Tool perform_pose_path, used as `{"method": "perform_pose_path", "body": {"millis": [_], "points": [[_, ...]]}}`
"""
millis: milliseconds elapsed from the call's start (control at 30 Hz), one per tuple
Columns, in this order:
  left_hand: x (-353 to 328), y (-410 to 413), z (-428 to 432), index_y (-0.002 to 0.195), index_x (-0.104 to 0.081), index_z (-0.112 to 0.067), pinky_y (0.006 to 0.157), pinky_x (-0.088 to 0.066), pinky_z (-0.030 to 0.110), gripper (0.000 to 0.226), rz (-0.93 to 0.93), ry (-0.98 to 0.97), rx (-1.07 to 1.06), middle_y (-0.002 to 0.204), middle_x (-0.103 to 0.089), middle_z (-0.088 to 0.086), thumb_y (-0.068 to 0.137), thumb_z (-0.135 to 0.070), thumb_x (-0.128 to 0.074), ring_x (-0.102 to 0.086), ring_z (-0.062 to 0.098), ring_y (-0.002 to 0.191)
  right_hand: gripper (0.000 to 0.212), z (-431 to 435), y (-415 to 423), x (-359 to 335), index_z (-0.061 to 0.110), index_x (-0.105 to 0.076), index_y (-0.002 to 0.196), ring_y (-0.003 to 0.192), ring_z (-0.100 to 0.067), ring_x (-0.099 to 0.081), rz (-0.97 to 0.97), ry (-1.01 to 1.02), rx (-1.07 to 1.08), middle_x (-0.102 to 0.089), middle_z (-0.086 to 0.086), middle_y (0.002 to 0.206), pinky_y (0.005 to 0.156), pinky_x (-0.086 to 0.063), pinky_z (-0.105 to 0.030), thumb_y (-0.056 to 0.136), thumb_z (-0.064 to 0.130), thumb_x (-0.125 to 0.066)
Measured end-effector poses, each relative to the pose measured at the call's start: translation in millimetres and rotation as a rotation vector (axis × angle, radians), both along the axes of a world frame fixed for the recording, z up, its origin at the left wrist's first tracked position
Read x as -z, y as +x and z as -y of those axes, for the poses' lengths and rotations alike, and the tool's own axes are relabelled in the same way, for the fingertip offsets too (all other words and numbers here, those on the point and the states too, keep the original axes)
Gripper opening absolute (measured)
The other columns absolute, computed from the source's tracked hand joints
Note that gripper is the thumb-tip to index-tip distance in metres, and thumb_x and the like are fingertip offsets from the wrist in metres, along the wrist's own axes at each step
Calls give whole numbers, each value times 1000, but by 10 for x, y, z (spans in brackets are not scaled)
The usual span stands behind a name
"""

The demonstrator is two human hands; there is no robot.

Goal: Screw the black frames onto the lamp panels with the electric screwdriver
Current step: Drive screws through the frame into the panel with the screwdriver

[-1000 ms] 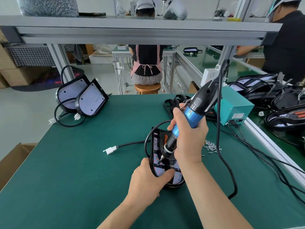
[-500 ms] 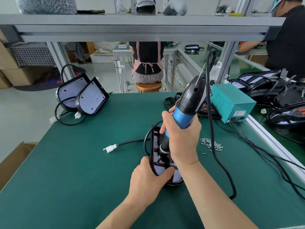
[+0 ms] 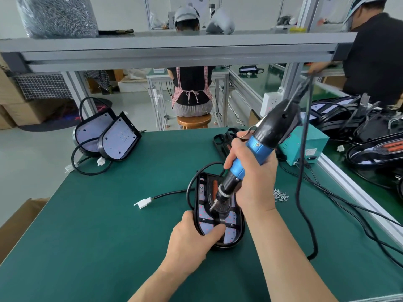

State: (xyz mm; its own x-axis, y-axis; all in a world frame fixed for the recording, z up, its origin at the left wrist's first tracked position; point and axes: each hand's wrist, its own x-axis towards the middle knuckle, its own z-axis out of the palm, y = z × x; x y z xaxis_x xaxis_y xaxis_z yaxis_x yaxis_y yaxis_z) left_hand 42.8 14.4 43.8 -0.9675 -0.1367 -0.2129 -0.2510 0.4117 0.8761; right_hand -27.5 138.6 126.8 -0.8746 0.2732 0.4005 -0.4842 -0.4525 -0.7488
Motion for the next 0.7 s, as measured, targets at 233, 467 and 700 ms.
{"method": "perform_pose_path", "body": {"millis": [233,467,700], "points": [[-157,76,139,101,-48,-26,64,-52,31,61,-6,-419,44,82,-65,-11,72,-78,-60,-66,12,69,15,-752,-186,48,17,-56,91,54,-12,-50,95,-318,110,-53,3,65,55,-45,-23,88,15,-70],[-434,-281,-341,83,-67,-23,75,-40,26,9,-815,-684,354,80,-57,-11,92,-24,-67,-49,15,78,15,-1626,-378,578,21,-58,88,58,-10,-51,319,-605,263,-56,7,69,55,-42,-20,88,27,-72],[-368,-1080,-1226,104,-68,-22,79,-36,34,18,-545,-1303,821,103,-68,-1,98,-35,-56,-56,24,102,15,-1808,-482,887,21,-61,84,54,-9,-53,411,-735,264,-57,7,67,54,-42,-21,91,29,-71]]}}
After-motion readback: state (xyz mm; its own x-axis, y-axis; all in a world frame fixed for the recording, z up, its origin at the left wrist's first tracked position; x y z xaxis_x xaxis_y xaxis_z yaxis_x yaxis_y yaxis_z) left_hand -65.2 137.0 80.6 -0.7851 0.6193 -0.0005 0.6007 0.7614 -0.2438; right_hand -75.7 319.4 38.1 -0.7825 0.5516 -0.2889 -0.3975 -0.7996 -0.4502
